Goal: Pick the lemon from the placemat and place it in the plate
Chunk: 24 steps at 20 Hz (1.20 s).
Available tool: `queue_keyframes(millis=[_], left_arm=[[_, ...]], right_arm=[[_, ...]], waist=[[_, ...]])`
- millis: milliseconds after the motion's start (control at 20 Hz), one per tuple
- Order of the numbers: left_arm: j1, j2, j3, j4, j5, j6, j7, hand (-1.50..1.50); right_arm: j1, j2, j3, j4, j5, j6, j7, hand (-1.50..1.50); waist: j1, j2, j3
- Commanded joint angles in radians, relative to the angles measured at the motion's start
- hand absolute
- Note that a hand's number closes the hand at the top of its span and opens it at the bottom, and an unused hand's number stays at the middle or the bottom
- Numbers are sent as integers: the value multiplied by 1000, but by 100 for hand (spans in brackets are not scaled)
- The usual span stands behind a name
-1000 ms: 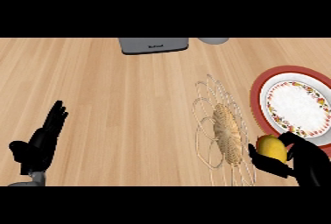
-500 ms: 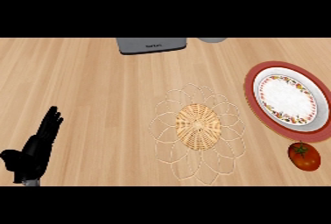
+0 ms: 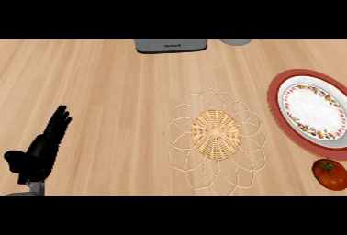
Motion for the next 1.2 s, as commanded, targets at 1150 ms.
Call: queue_keyframes(millis=[1150], left_arm=[[-85, -126, -43, 82, -124, 12, -14, 0]], right_arm=[[-583, 57, 292, 31, 244, 170, 329, 150]], waist=[[73, 15, 0]])
